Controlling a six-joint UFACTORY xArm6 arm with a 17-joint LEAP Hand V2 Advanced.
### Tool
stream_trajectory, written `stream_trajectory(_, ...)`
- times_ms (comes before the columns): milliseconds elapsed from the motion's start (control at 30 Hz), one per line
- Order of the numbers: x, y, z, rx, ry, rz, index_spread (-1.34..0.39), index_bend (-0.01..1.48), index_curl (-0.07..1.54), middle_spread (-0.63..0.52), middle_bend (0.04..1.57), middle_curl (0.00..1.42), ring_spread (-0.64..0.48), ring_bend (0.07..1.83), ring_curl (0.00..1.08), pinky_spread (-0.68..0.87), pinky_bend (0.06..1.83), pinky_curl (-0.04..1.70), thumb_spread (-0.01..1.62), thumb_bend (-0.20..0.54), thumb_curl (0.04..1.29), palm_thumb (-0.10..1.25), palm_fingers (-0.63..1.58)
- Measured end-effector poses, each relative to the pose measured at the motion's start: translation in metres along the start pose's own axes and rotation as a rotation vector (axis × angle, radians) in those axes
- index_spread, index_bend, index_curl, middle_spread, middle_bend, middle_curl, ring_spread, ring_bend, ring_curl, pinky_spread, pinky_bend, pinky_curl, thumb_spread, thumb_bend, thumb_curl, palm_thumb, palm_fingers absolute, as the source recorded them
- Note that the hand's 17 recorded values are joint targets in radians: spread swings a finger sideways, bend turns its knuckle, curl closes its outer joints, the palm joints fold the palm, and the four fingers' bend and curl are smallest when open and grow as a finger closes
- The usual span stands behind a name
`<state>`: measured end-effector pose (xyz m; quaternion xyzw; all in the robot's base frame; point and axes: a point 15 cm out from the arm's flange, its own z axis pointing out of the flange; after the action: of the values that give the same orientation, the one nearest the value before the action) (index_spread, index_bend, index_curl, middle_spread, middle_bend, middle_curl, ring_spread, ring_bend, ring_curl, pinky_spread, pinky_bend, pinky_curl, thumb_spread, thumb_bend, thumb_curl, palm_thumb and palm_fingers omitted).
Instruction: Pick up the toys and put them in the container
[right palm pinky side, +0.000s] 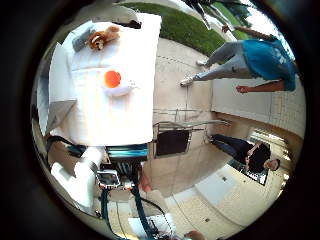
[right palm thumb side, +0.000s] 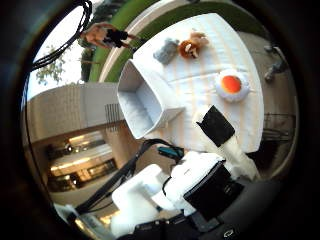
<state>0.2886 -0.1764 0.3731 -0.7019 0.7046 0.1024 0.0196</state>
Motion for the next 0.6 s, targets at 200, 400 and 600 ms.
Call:
stream_trajectory(200, 0.045, -0.017, 0.026, -0.075, 0.019, 0.024, -0.22, 0.16, 0.26, 0.04, 0.18, 0.31, 0.27, 0.39, 0.34, 0.41, 0.62, 0.24, 1.25, -0.023, 0.34, 0.67, 0.12)
stream_trajectory(400, 0.093, -0.043, 0.064, -0.158, 0.026, 0.049, -0.2, 0.15, 0.25, 0.04, 0.18, 0.32, 0.27, 0.39, 0.33, 0.41, 0.62, 0.23, 1.25, -0.025, 0.34, 0.66, 0.1)
stream_trajectory(600, 0.1, -0.074, 0.085, -0.112, 0.076, 0.013, -0.18, 0.16, 0.25, 0.04, 0.18, 0.33, 0.27, 0.39, 0.33, 0.4, 0.6, 0.22, 1.22, -0.023, 0.35, 0.65, 0.1)
